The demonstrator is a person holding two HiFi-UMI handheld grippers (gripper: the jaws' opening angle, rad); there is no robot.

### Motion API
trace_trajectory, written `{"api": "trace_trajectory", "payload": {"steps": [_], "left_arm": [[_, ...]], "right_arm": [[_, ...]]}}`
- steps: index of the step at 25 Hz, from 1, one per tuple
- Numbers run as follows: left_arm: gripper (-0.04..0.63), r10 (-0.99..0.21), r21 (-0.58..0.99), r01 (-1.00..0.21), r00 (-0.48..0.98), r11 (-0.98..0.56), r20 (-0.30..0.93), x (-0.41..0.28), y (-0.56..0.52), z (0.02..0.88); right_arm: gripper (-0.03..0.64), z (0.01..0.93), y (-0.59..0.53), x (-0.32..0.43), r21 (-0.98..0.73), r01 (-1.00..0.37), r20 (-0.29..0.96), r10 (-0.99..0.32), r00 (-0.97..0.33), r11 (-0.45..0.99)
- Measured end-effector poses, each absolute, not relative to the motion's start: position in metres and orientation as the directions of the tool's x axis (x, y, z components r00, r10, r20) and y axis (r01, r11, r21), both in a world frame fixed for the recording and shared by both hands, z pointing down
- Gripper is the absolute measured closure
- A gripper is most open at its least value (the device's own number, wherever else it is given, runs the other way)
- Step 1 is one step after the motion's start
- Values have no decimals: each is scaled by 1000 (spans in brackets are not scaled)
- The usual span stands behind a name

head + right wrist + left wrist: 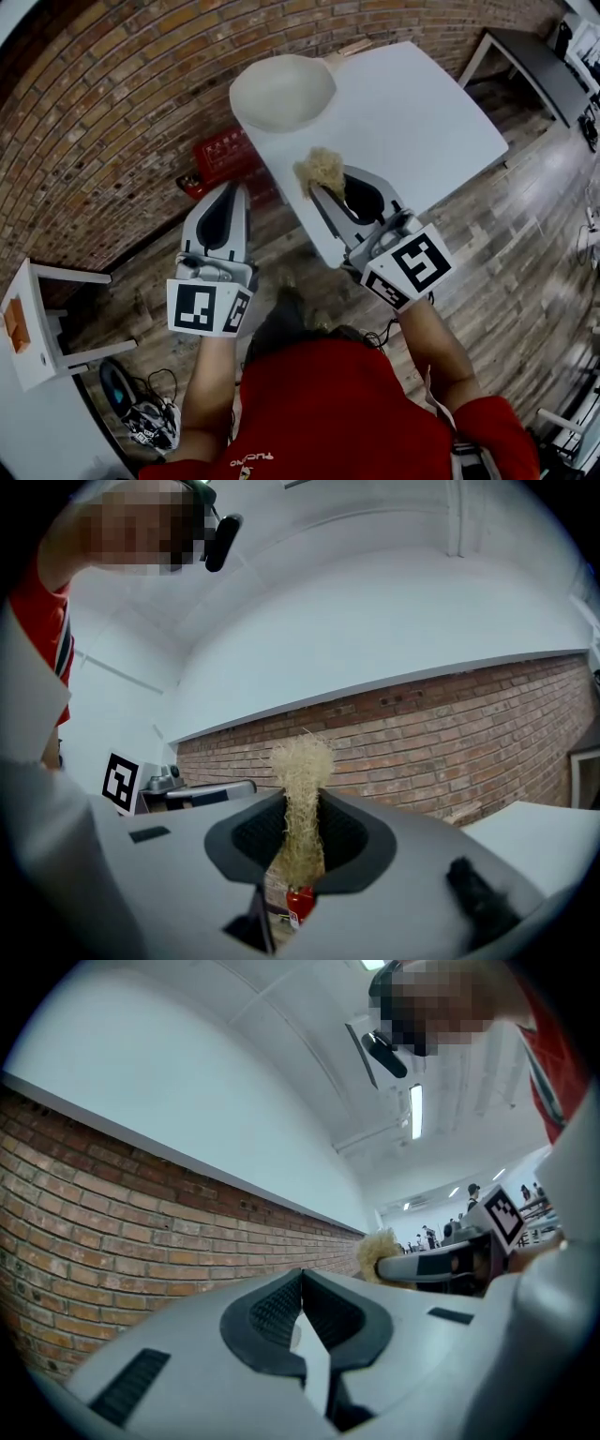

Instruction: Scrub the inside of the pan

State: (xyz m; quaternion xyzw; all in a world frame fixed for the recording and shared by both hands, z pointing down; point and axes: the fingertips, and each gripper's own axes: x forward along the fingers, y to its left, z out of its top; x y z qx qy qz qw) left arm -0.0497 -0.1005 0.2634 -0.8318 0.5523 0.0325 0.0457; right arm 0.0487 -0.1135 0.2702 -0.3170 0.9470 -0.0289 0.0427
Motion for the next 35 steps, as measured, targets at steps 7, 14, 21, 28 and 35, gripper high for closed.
{"api": "trace_trajectory", "payload": {"steps": [7, 14, 21, 28, 35], "left_arm": [[581, -908, -45, -915, 404, -401, -113, -58, -167, 274], [581, -901, -57, -906, 424, -420, -97, -81, -246, 285], [581, -890, -78, -894, 447, -441, -92, -101, -324, 293], [581, -887, -77, -887, 460, -456, -41, -117, -384, 325], [581, -900, -56, -898, 436, -436, 14, -117, -421, 355]], "right_arm": [[529, 273, -177, 35, -40, -618, -31, -619, -784, 785], [529, 278, -250, 4, -9, -636, 20, -636, -772, 772], [529, 290, -325, -26, 28, -654, 96, -653, -751, 756], [529, 316, -390, -54, 73, -649, 216, -648, -731, 757], [529, 361, -436, -67, 56, -623, 366, -596, -714, 780]]}}
